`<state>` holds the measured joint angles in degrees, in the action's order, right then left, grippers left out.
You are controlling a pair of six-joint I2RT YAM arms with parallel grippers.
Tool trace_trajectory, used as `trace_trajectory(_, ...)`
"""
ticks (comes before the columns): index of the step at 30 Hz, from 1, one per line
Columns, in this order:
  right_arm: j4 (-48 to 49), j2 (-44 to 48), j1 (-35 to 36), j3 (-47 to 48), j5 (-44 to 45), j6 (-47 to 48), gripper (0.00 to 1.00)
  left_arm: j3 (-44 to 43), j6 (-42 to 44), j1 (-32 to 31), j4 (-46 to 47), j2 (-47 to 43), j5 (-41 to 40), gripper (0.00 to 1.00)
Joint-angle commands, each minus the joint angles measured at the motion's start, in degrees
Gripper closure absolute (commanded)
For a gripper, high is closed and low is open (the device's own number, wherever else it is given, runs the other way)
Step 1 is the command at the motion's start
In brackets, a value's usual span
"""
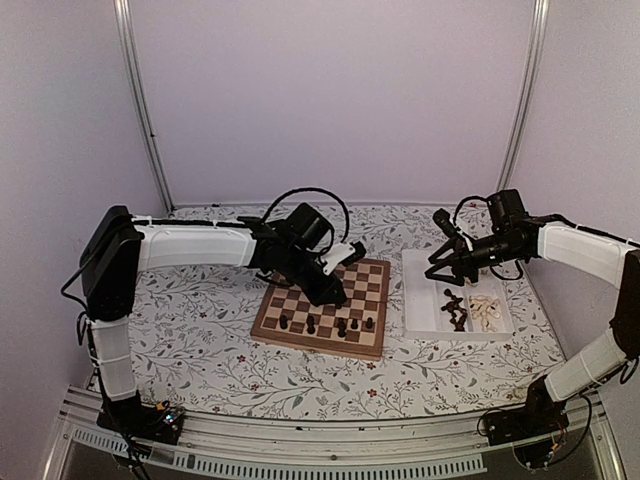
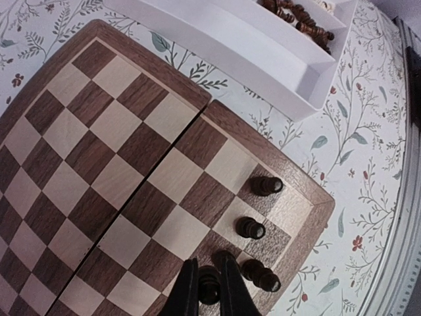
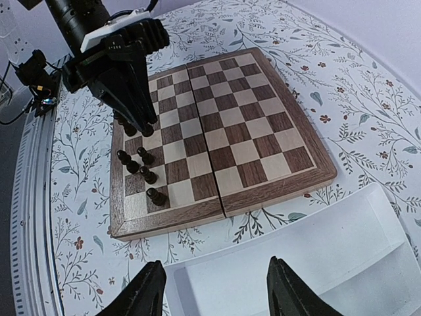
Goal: Set up the chess pieces on the board
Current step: Place the chess piece on the chessboard.
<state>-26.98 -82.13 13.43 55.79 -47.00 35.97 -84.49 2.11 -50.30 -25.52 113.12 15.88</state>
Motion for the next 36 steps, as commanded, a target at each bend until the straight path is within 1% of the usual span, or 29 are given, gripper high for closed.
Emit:
trace_trajectory(1,0.35,0.04,-0.30,-0.33,0.18,0.86,0.44,0.46,0.66,-0.06,-3.02,-1.06,-0.32,0.99)
trace_trajectory(9,0.05,-0.27,-0.32,-0.16,-0.09,1.04,0.44,1.70,0.87,0.03,-4.04,-0.25,1.23,0.99)
trace_trajectory(20,-0.13,-0.40,-0.26,-0.09,-0.36,1.12,0.44,1.80,1.12,0.12,-5.32,0.97,-0.13,0.98)
trace_trajectory(28,-0.34,-0.40,-0.32,-0.01,-0.54,1.29,0.44,1.22,0.85,0.11,-5.51,2.02,-0.99,0.93)
trace_trajectory(36,-0.49,-0.58,-0.31,0.02,-0.72,1.48,0.43,0.47,0.83,0.10,-5.75,3.14,-1.77,0.92)
